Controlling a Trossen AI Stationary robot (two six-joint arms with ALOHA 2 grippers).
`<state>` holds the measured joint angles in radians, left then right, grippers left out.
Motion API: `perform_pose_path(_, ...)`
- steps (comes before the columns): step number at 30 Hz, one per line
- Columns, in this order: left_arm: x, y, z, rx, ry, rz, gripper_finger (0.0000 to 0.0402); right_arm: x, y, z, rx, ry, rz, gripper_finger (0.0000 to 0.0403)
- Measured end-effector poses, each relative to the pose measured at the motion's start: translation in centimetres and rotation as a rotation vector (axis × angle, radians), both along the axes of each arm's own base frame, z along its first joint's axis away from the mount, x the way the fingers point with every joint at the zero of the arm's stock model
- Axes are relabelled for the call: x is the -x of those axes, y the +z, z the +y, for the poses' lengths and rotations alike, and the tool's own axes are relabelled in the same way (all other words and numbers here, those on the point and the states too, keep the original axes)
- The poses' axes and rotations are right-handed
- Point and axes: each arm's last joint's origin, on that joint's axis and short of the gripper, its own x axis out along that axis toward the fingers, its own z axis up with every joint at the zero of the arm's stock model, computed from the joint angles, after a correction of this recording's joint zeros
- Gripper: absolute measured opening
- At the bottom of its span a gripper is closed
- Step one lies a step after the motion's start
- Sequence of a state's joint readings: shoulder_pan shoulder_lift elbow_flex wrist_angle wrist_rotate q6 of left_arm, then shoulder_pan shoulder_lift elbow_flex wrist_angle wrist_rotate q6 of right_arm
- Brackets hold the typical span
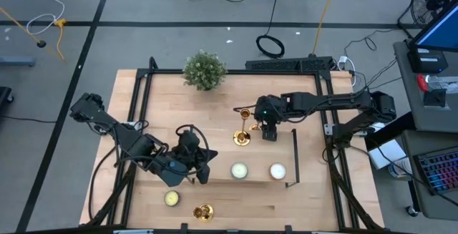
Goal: Pick & Place candle stick holders
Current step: Put the top candle holder on the shelf aligned with the other candle holder
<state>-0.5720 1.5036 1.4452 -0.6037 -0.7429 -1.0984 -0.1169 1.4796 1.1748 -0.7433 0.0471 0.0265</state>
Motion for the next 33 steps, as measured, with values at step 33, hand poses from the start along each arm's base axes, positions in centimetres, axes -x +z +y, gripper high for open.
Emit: perform_pose_path(33,-0.14,0.00,0.34,-0.005,0.027,-0.005,0.0001,-0.69,0.37,-0.13,0.002,-0.014,-0.083,0.0220)
